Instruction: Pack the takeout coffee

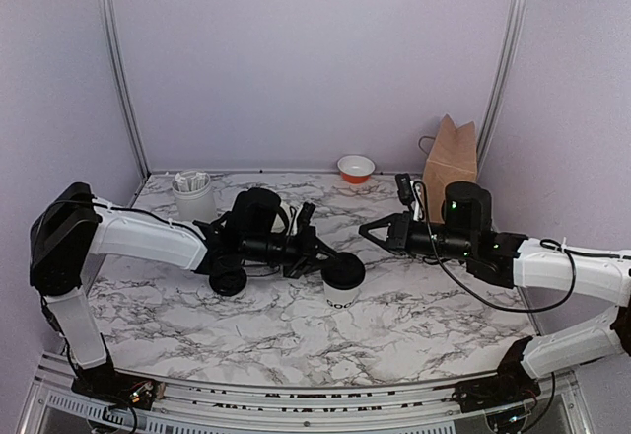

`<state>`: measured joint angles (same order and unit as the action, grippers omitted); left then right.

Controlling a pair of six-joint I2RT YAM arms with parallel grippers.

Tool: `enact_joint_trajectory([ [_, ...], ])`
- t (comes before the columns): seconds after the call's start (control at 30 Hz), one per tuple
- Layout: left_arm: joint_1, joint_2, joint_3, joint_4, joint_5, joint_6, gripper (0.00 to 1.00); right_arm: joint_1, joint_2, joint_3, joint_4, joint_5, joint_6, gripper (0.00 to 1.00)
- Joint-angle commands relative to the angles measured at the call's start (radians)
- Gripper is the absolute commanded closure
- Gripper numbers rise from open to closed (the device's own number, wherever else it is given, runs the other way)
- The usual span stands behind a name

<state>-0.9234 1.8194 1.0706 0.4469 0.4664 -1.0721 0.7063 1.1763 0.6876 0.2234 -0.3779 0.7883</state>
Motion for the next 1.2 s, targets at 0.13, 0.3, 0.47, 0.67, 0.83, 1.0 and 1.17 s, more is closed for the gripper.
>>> enact_joint_trajectory([
  [0.13, 0.004, -0.195, 0.039, -0.148, -0.099, 0.115, 1.00, 0.000, 0.034, 0.032, 0.043, -0.042, 0.006, 1.00],
  [0.3, 0.006, -0.263, 0.021, -0.188, -0.159, 0.158, 1.00, 0.024, 0.118, 0.010, 0.122, -0.072, 0.034, 1.00],
  [0.47, 0.008, -0.293, 0.019, -0.236, -0.188, 0.184, 1.00, 0.027, 0.277, -0.096, 0.280, -0.125, 0.129, 1.00],
  [0.67, 0.008, -0.312, 0.020, -0.275, -0.211, 0.203, 1.00, 0.032, 0.346, -0.127, 0.309, -0.149, 0.186, 1.00],
  [0.83, 0.008, -0.318, 0.020, -0.280, -0.216, 0.208, 1.00, 0.035, 0.238, -0.024, 0.109, -0.073, 0.092, 1.00],
  [1.0, 0.008, -0.327, 0.017, -0.278, -0.220, 0.214, 1.00, 0.041, 0.180, 0.055, 0.034, -0.049, 0.044, 1.00],
  [1.17, 0.008, -0.350, 0.005, -0.279, -0.238, 0.232, 0.99, 0.053, 0.148, 0.151, -0.155, 0.037, -0.099, 0.67],
])
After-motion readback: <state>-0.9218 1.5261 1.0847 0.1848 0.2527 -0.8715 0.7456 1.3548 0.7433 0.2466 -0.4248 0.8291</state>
